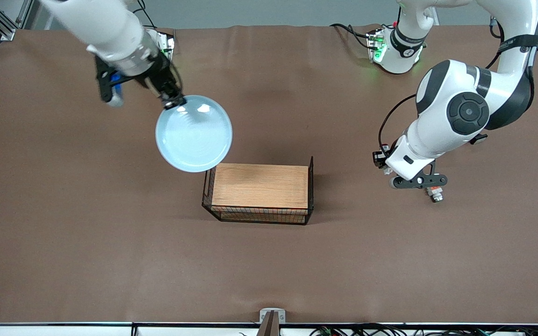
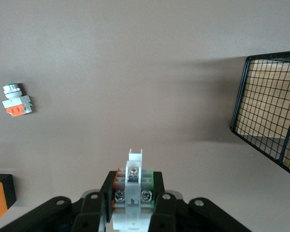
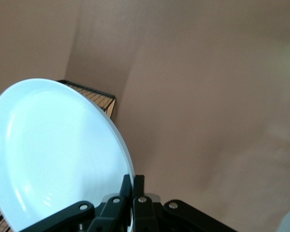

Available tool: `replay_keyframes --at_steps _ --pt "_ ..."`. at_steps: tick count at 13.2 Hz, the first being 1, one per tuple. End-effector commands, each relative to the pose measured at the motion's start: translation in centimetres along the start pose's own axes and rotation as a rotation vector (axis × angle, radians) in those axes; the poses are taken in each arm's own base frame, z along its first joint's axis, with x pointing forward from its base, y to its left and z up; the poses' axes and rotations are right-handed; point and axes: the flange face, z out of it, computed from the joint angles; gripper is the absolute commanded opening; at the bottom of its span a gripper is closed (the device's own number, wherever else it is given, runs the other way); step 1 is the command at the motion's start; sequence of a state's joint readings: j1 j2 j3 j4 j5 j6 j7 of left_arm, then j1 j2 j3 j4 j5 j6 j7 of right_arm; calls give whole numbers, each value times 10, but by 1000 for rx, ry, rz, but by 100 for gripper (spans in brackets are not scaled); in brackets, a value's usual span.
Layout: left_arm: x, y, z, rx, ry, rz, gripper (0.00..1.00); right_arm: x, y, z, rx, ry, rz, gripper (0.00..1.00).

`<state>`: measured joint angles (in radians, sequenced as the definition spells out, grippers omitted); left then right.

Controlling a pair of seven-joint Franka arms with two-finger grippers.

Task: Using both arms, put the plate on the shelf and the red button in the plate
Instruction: 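Lift the plate and carry it onto the wooden crate with the right gripper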

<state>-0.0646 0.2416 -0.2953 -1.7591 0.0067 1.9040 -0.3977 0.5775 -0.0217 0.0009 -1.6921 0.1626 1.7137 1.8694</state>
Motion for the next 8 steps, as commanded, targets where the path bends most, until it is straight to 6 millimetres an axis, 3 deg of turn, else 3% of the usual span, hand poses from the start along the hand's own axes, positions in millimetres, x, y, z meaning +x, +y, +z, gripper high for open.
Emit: replay_keyframes --at_steps 1,5,8 --pt "2 -1 -5 17 3 2 22 -45 6 13 51 37 70 0" --pt "2 0 -5 28 8 9 22 -109 11 50 123 69 142 0" --pt "5 1 2 36 3 13 22 -138 5 89 166 85 182 0"
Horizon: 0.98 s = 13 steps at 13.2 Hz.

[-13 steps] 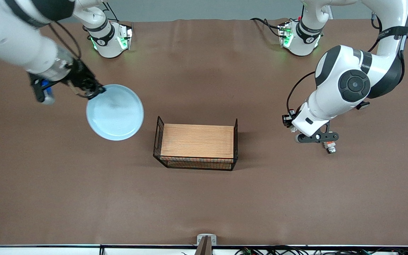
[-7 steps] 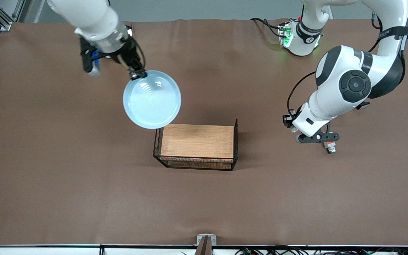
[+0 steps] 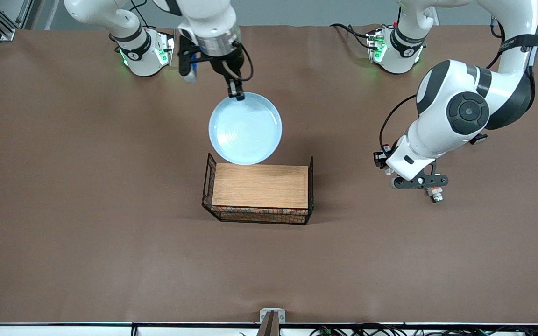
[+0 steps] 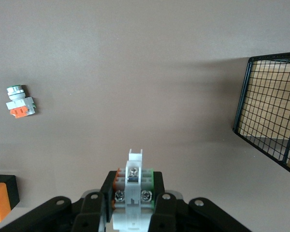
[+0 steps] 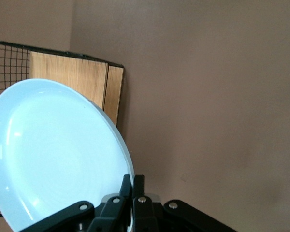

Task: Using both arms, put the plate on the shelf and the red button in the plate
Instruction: 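Lift the plate and carry it onto the wooden crate with the right gripper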

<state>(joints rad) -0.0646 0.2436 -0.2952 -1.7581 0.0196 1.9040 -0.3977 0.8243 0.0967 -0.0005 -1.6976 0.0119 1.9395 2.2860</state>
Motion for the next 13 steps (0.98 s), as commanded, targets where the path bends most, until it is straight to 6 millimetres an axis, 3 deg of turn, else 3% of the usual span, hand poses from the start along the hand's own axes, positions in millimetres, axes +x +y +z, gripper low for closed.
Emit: replay_keyframes --at_steps 1,7,13 --pt "7 2 2 21 1 9 22 -23 -1 30 43 26 33 0" --pt "14 5 -6 9 19 1 22 -45 -11 112 84 59 74 0" --pt "12 26 -43 -24 74 18 22 -47 -16 142 99 67 110 0"
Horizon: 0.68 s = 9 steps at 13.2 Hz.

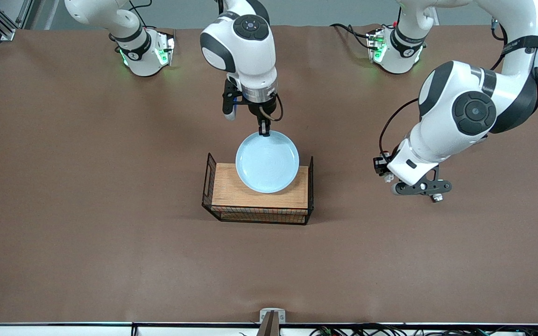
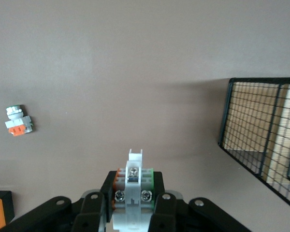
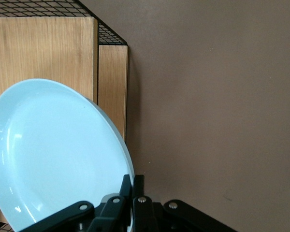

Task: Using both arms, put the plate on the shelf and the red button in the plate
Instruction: 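Release the plate with the right gripper while the left gripper carries the button over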

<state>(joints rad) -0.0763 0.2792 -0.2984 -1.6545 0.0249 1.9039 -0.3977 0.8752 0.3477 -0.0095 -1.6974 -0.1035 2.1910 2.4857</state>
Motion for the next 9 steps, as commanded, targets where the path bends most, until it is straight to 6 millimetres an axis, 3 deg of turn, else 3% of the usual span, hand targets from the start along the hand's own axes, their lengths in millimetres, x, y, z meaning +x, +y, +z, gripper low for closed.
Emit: replay_keyframes --at_steps 1,9 --pt "-4 20 -19 1 23 13 22 -6 -1 5 28 9 29 0" --pt "-23 84 -72 -71 69 -289 22 1 -18 26 68 3 52 0"
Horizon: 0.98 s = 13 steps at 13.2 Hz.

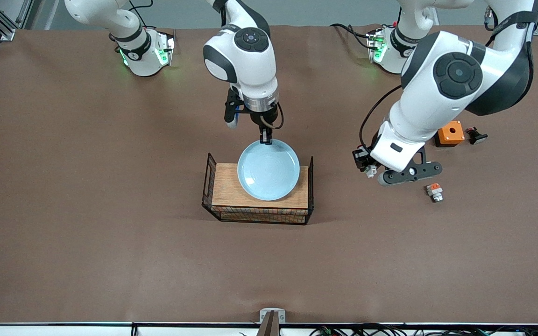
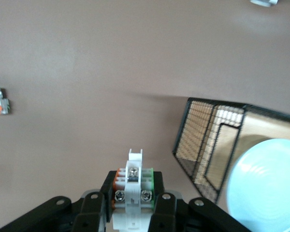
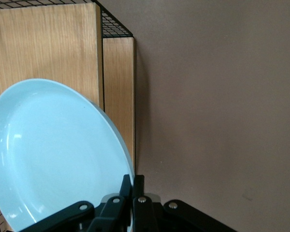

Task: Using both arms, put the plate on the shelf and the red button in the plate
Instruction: 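Release the plate with the right gripper while the left gripper carries the button over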

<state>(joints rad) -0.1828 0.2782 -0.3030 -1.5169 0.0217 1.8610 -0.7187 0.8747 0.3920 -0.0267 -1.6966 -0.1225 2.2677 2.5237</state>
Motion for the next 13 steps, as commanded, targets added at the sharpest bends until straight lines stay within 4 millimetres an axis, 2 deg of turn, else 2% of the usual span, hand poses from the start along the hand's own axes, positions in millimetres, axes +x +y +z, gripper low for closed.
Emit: replay_keyframes --at_steps 1,4,7,9,10,11,12,13 --pt "-10 18 -11 -15 -7 -129 22 3 -11 6 35 17 19 0" --pt "-18 37 -15 -32 -3 -258 22 4 -13 16 42 16 17 0" --pt "-18 55 -11 -50 -11 -513 22 8 -21 25 61 15 26 0" --pt "-26 71 -9 -59 -17 -628 22 10 -23 27 65 16 27 0" --pt "-27 72 -7 -58 -24 -725 22 10 -24 27 68 12 29 0" --pt "-26 73 -2 -56 -36 -891 22 10 -24 29 66 14 28 12" --pt "-18 76 2 -86 -46 -1093 22 10 -24 30 66 14 28 36" --pt "-14 80 6 -117 -46 -1174 22 10 -24 30 69 19 20 69"
